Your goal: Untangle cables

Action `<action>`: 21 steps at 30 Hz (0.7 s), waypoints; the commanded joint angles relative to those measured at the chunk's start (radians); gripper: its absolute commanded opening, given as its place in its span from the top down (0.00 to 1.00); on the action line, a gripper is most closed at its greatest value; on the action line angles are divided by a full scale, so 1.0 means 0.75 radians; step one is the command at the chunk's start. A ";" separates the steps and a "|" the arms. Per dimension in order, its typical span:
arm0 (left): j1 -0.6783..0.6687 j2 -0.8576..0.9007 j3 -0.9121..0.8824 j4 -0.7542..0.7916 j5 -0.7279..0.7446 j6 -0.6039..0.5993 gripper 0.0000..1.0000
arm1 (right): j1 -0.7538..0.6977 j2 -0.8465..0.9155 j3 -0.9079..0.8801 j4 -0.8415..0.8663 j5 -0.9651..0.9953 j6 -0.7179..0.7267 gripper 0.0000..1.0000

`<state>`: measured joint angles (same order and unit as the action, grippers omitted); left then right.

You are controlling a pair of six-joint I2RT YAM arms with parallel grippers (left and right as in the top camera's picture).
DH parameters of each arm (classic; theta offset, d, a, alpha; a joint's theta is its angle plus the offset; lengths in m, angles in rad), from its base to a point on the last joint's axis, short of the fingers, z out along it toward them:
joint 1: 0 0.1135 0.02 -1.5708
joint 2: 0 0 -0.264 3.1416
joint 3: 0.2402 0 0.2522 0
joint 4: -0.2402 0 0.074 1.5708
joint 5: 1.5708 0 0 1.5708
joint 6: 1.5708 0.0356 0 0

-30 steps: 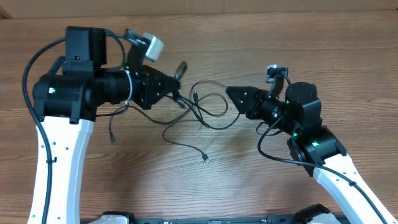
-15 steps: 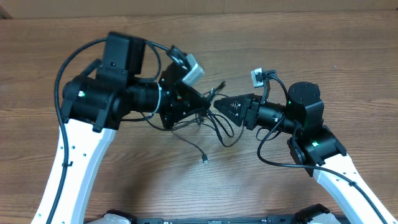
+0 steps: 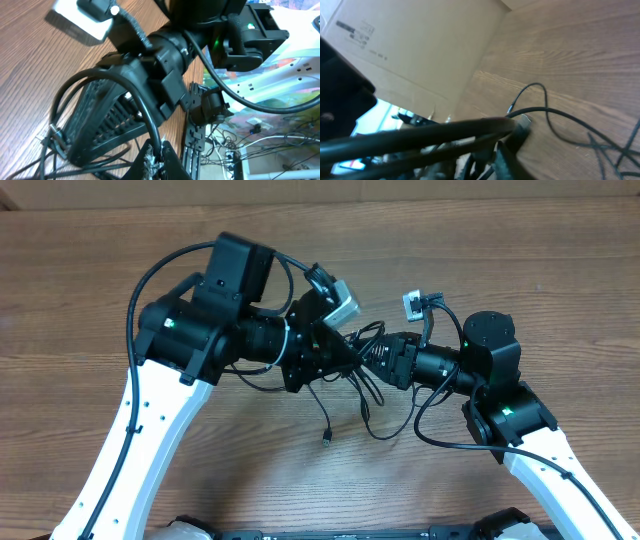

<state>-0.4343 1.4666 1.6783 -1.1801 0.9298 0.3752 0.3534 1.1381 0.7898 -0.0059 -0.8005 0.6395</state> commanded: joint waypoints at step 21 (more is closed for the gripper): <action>0.079 -0.006 0.026 0.044 -0.041 0.002 0.96 | 0.001 -0.004 -0.003 -0.593 0.498 -0.022 0.91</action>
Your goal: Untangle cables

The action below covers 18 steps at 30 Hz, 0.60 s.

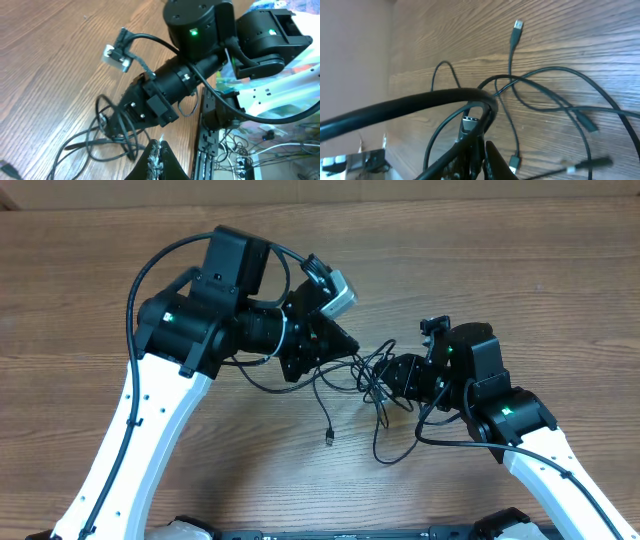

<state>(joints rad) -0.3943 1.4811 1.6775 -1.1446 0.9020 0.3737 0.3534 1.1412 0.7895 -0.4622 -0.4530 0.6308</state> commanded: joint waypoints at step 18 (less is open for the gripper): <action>0.028 -0.022 0.027 -0.054 -0.030 -0.025 0.62 | 0.001 -0.008 -0.003 0.498 -0.410 -0.075 0.96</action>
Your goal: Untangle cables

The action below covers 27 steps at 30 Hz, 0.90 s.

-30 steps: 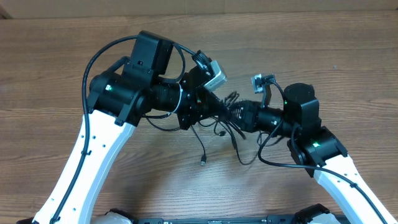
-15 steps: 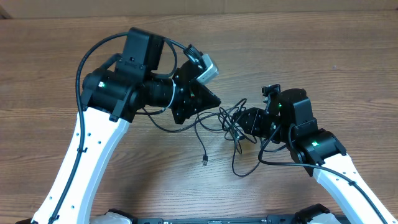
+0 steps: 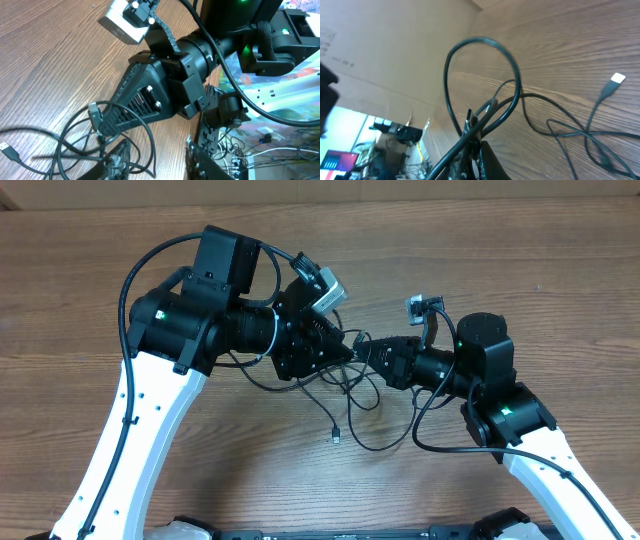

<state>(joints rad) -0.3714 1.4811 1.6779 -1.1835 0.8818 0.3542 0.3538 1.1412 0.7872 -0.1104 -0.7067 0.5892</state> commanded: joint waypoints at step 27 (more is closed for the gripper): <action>-0.003 -0.017 0.024 -0.099 -0.735 -0.370 0.37 | -0.001 -0.008 0.001 -0.732 0.663 -0.019 0.77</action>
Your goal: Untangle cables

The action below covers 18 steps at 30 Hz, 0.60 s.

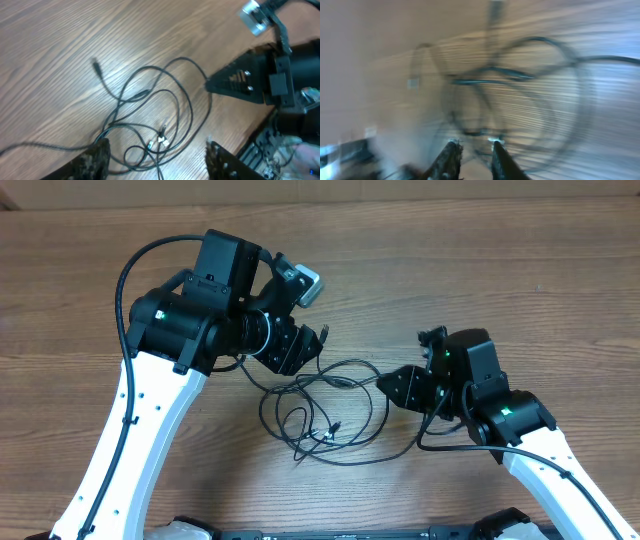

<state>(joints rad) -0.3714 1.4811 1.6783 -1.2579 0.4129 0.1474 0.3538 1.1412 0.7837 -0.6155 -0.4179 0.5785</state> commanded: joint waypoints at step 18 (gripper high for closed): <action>-0.030 0.162 -0.158 -0.110 -0.165 -0.381 0.34 | -0.005 -0.008 0.123 -0.365 0.661 -0.006 0.59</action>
<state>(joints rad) -0.3759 1.5909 1.6020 -1.3231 0.2577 -0.1112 0.3538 1.1412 0.8070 -0.8886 0.0196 0.5751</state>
